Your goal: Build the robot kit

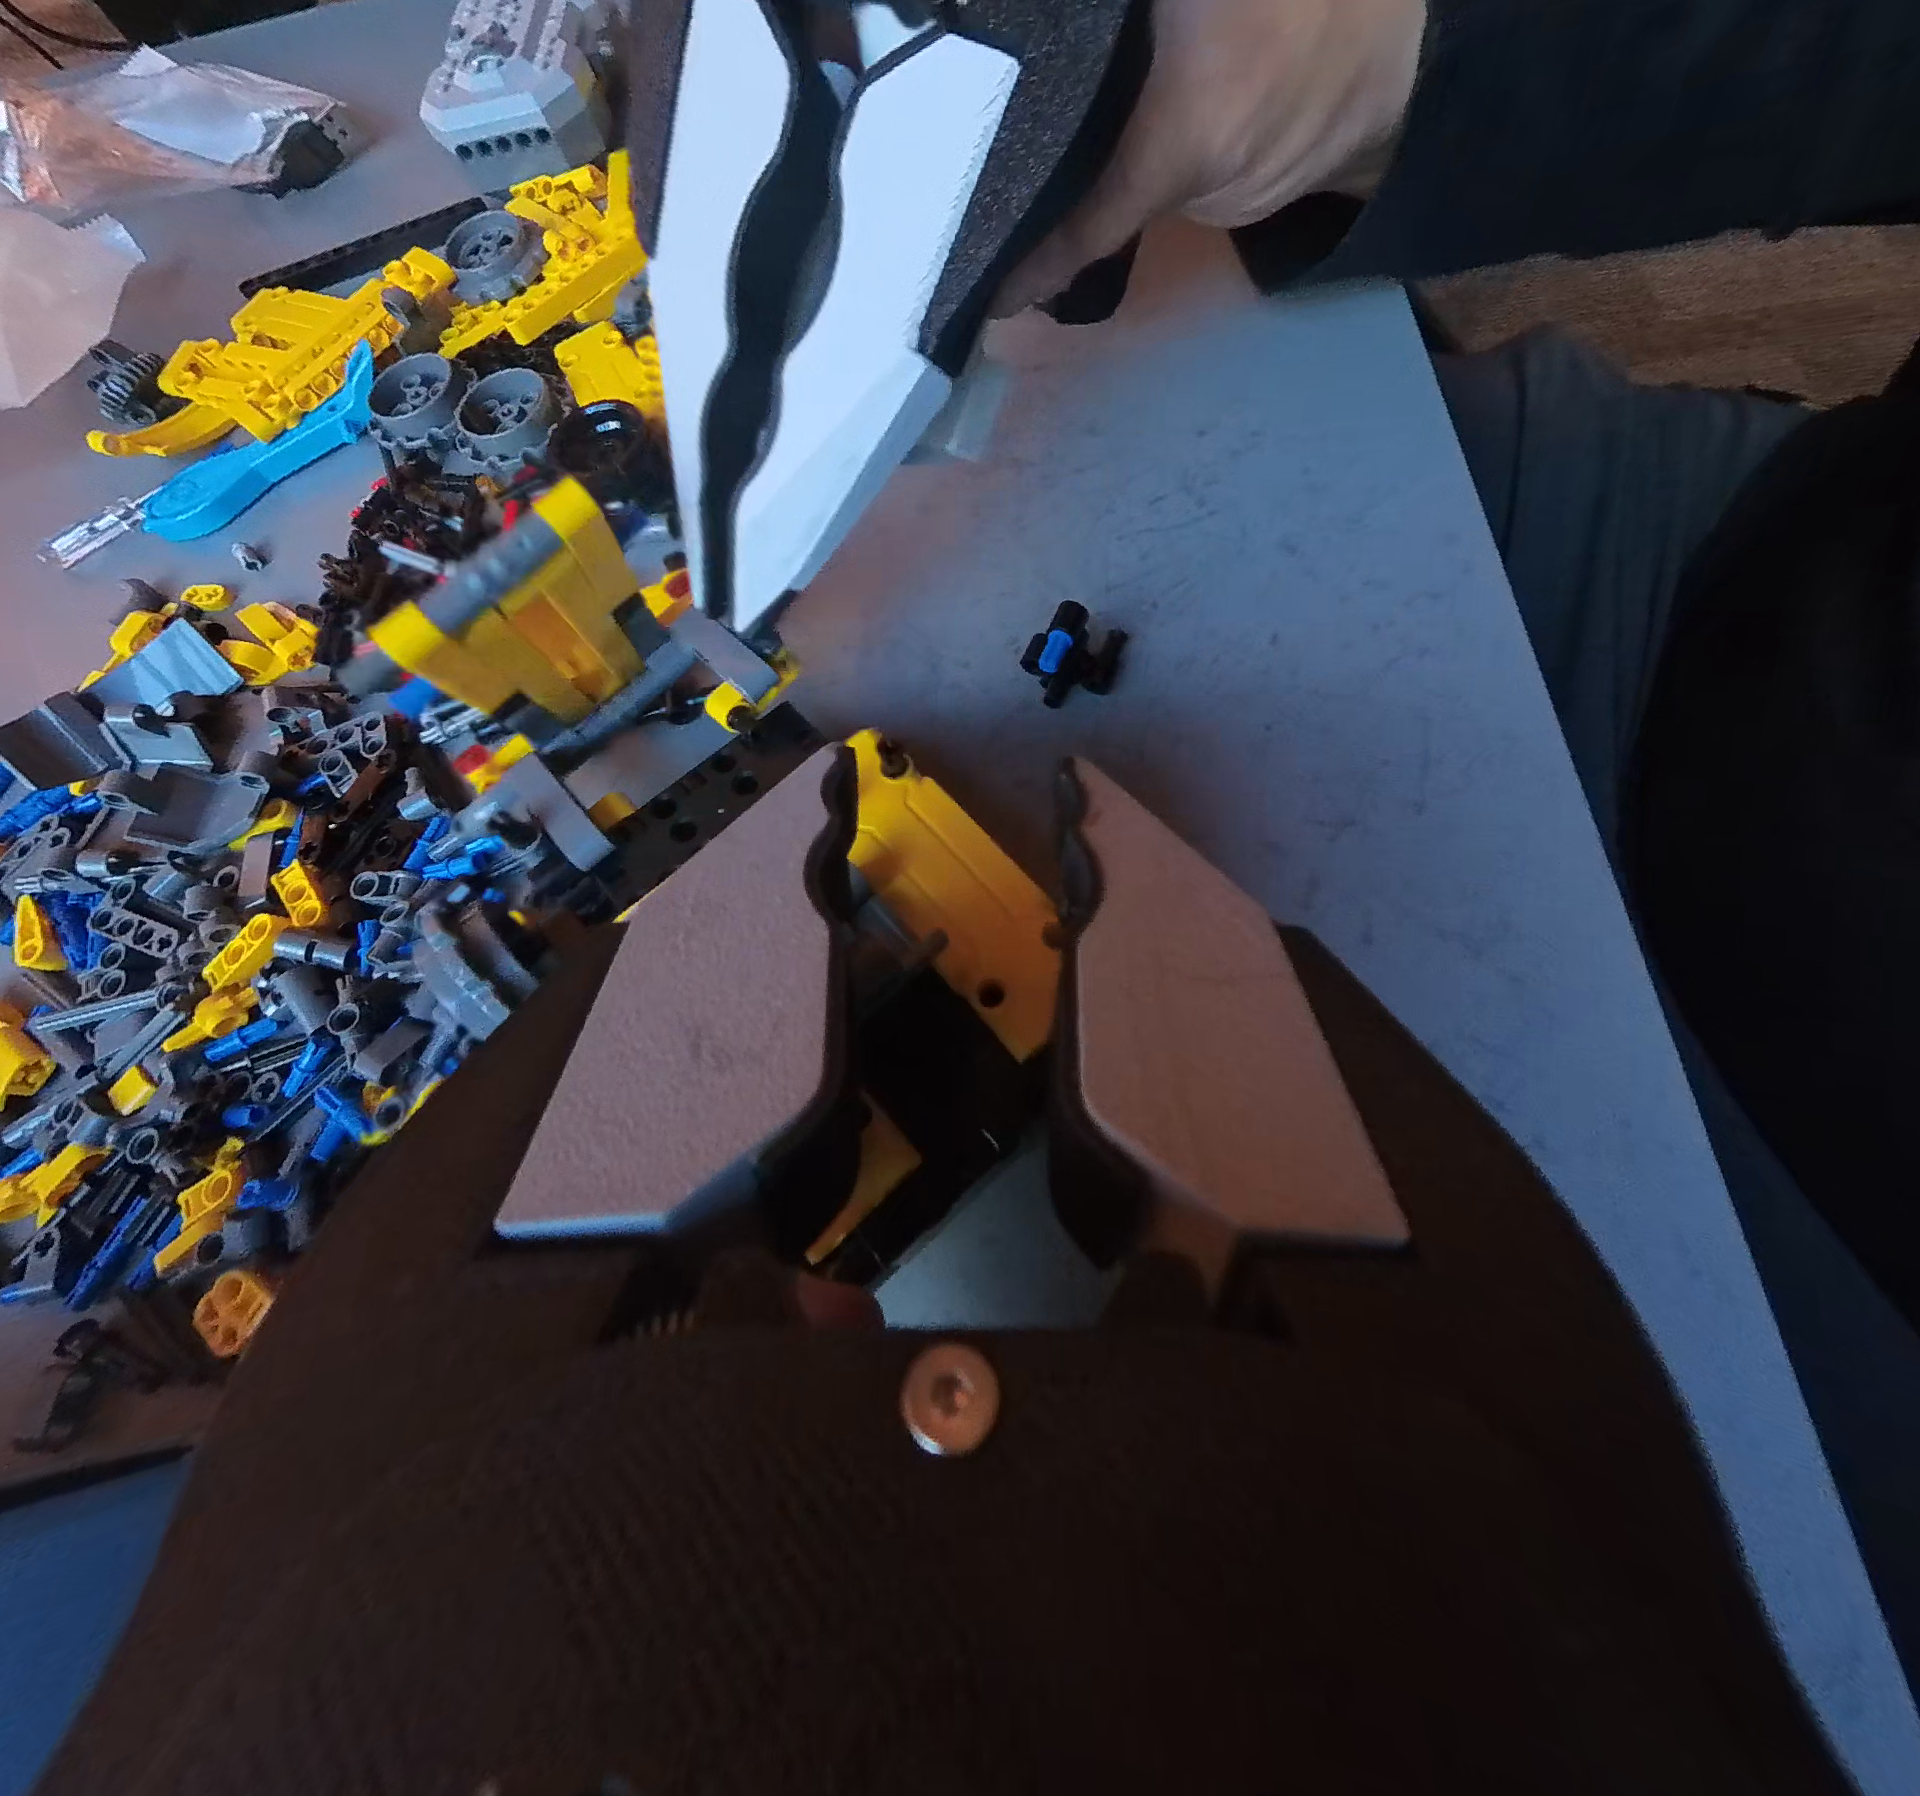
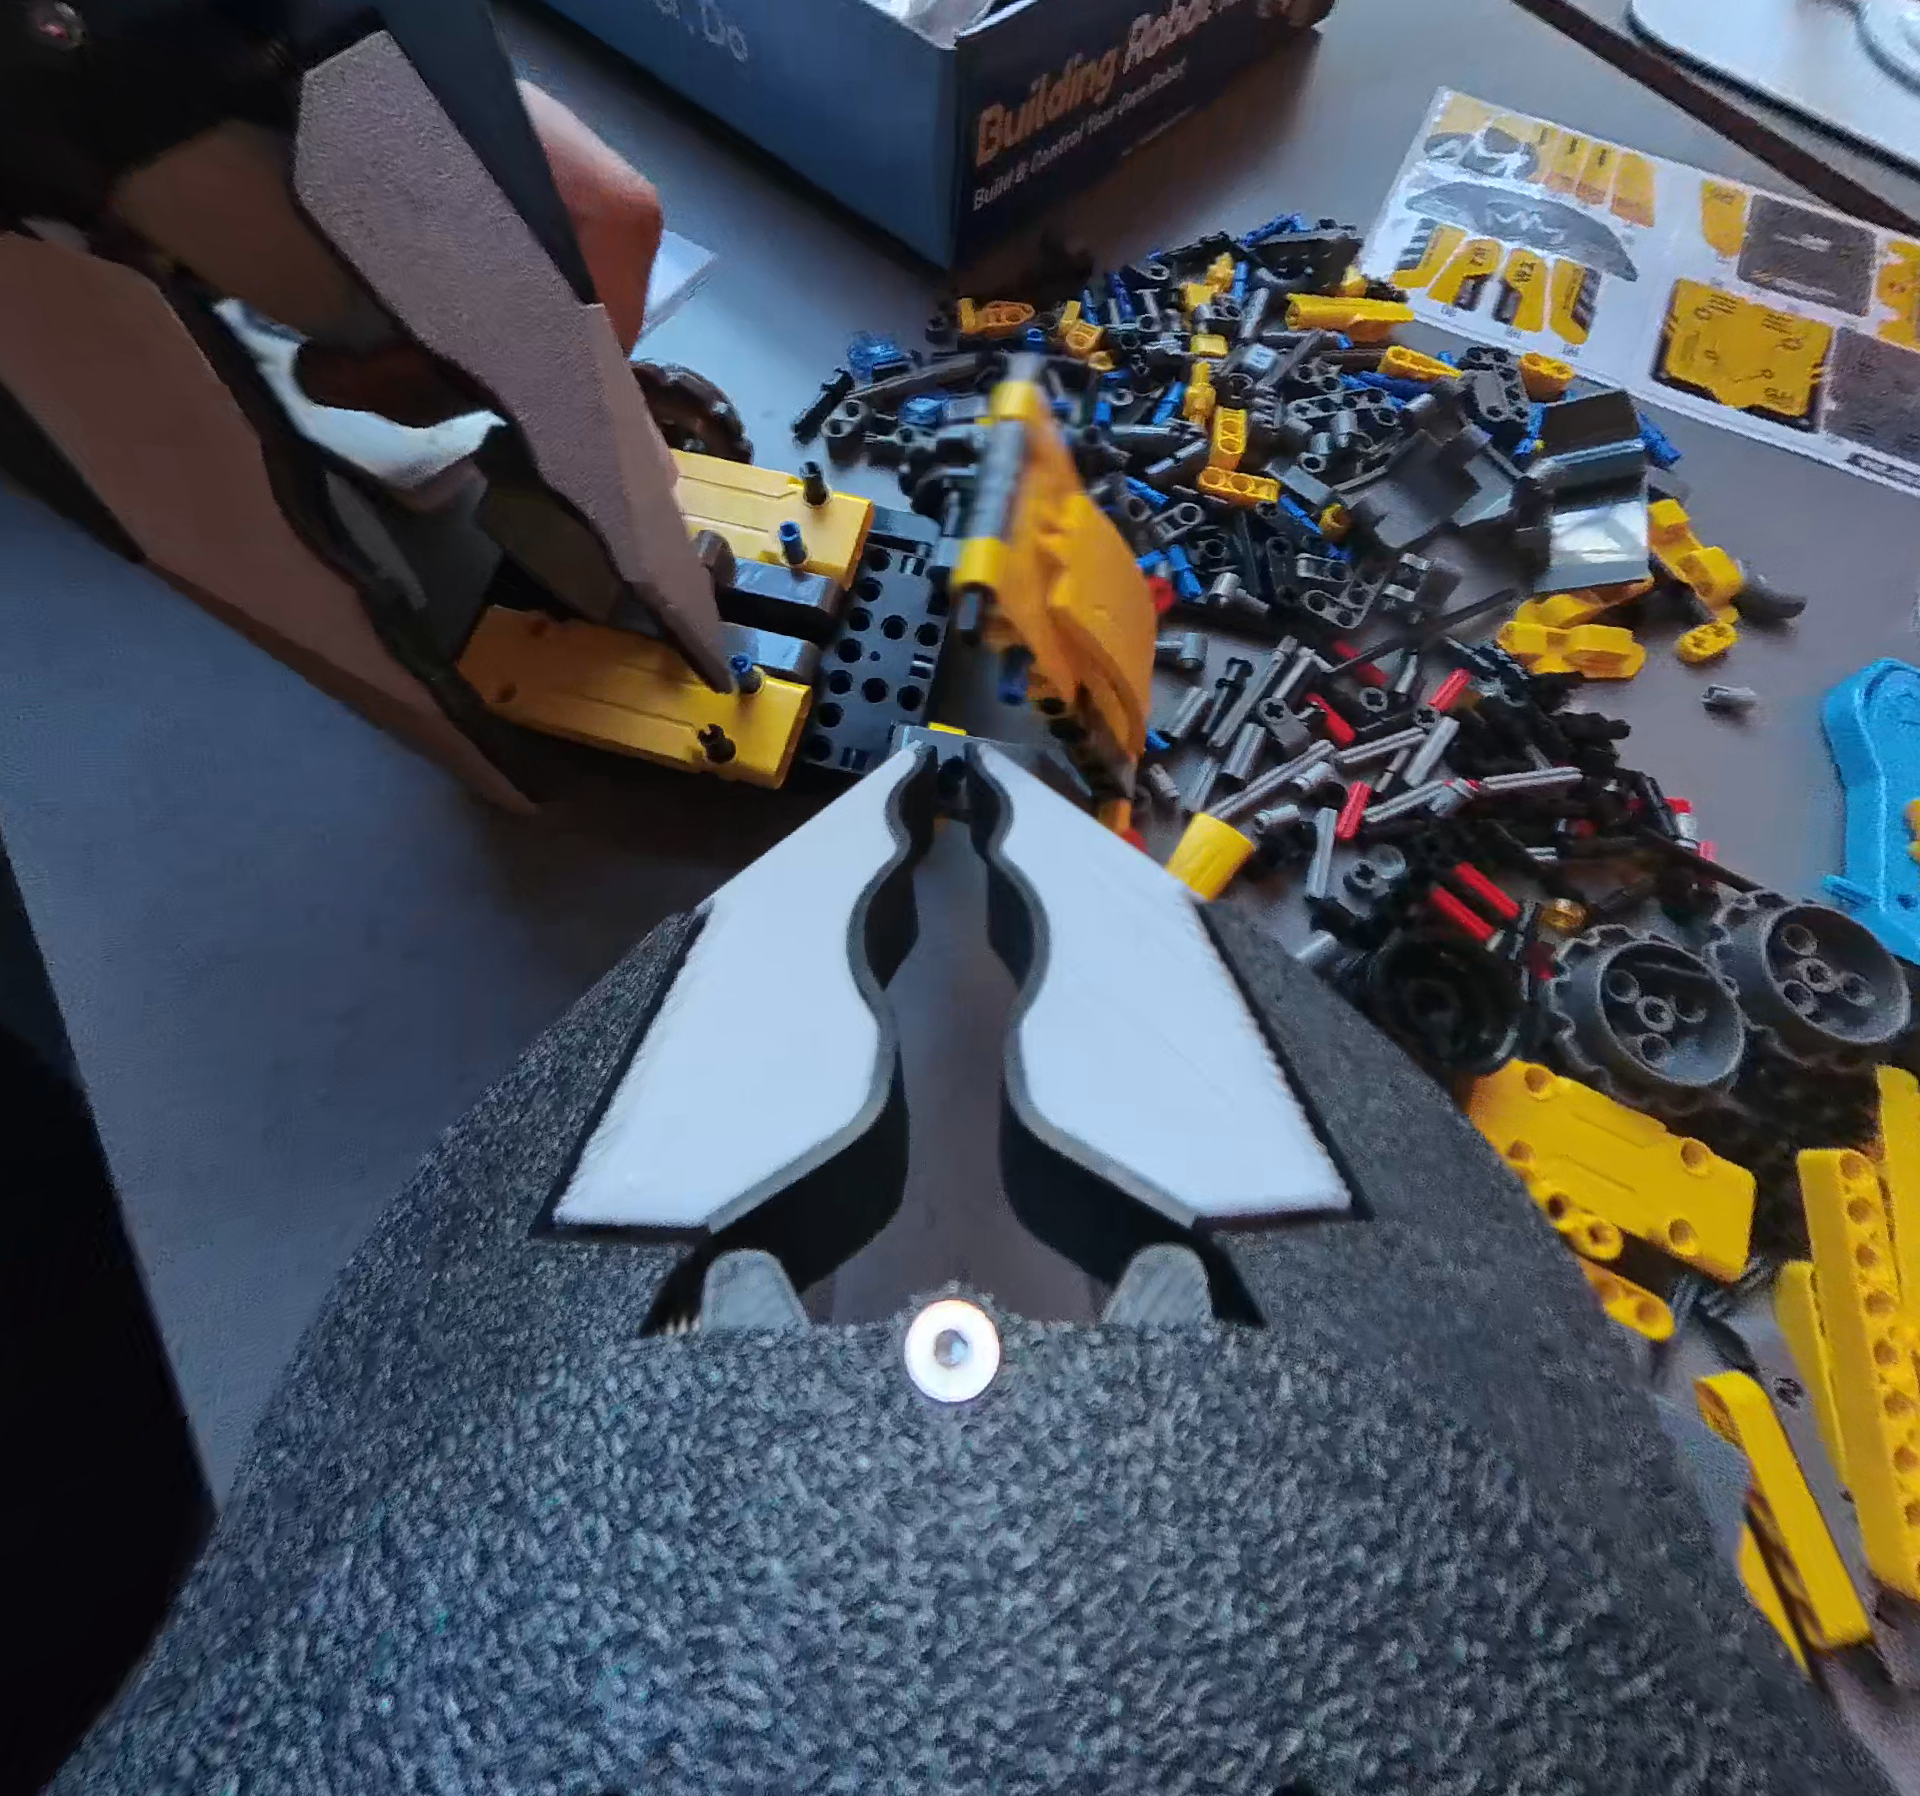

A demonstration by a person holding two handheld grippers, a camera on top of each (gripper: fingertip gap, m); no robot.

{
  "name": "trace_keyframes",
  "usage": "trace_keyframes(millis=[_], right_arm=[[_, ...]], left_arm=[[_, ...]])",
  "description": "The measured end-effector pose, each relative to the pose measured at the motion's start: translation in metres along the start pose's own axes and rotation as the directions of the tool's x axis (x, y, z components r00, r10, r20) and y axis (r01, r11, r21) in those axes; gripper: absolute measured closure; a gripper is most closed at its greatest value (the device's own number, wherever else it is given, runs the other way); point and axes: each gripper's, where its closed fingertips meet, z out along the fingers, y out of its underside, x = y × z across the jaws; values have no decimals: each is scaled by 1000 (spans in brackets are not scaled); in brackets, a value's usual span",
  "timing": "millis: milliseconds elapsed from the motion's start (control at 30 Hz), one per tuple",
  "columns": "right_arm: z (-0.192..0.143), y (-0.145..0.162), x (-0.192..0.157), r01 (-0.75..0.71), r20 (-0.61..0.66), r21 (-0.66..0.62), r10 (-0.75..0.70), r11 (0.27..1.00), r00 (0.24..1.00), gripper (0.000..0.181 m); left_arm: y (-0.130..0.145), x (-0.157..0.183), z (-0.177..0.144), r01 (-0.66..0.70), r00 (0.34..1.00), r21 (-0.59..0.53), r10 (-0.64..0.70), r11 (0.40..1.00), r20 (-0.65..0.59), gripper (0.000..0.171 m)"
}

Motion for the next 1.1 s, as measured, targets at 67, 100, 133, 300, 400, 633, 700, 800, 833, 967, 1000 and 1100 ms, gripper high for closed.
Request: trace_keyframes(millis=[67, 100, 133, 300, 400, 633, 700, 800, 833, 967, 1000, 1100], right_arm=[[1, -1, 5, -8, -19, 5, 8, 1000, 1000, 176], [2, -2, 4, -16, -11, 12, 16, 1000, 1000, 177], [2, -2, 5, -18, -12, 16, 18, 1000, 1000, 177], [3, -6, 8, -34, 37, 16, 34, 999, 999, 177], [4, -7, 8, -83, 126, -1, 83, 997, 989, 177], [-10, -18, 15, -91, 232, 76, 71, 993, 970, 140], [-13, -23, 20, -35, 173, 95, 18, 995, 985, 133], [0, -22, 23, 1, 150, 22, -4, 1000, 989, 125], [5, -22, 20, 15, 167, 0, -15, 1000, 986, 125], [16, -17, 12, 34, 218, -54, -21, 998, 976, 130], [15, -18, 17, 39, 195, -52, -28, 998, 980, 144], [4, -31, 29, -31, 198, 12, 28, 999, 980, 171]], left_arm=[[0, -1, 0, 1, 1000, 1, -1, 1000, 5, 133], [0, -2, 1, 3, 1000, 2, -3, 1000, 6, 134], [0, -3, 1, 6, 1000, -1, -6, 1000, 4, 135], [0, -7, 3, 15, 1000, -21, -15, 1000, 1, 137], [2, -9, 2, 25, 1000, -42, -25, 999, 8, 145], [0, -11, 8, 7, 999, -108, -4, 994, 36, 144], [-6, -15, 5, 43, 998, -130, -35, 991, 59, 130], [-12, -33, 1, 65, 986, -158, -39, 985, 161, 115], [-9, -36, -1, 78, 979, -181, -41, 980, 198, 114], [19, -38, 15, 181, 971, -343, -112, 922, 212, 102], [18, -36, 15, 192, 971, -336, -128, 922, 201, 110], [18, -29, 16, 141, 979, -334, -80, 932, 190, 129]])
